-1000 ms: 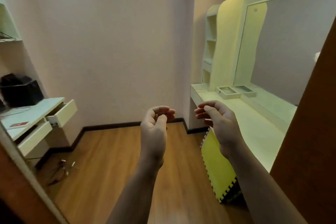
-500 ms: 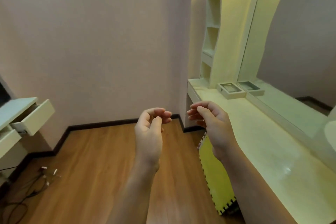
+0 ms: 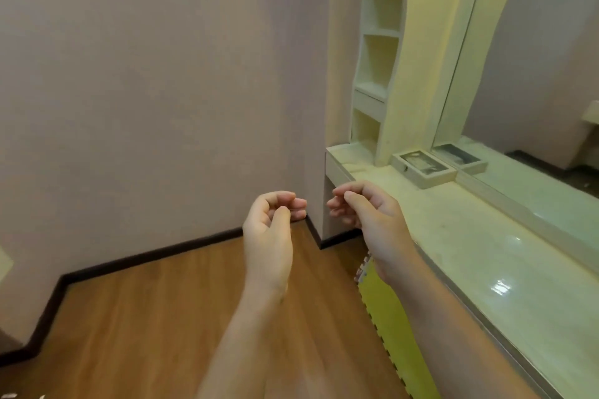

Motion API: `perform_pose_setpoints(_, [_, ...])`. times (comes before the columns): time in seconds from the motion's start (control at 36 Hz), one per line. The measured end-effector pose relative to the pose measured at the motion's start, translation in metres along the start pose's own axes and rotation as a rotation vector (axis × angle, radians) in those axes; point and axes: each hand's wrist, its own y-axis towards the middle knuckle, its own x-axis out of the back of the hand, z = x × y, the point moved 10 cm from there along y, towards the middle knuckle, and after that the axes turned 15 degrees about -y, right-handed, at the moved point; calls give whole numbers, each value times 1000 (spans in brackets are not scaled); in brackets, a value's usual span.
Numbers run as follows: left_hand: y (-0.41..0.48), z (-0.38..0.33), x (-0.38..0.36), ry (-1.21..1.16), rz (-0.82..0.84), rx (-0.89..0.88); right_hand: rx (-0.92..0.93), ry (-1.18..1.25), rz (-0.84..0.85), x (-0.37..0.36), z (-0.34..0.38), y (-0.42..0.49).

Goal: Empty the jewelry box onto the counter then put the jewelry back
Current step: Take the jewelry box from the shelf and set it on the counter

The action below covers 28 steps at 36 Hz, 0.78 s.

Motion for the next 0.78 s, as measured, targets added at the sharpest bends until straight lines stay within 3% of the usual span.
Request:
perform_pose_setpoints(0.36, [119, 94, -46, -24, 169, 121, -104, -27, -145, 7, -67, 115])
perform_pose_setpoints(0.78, [261, 251, -195, 62, 402, 282, -254, 19, -290, 90, -185, 292])
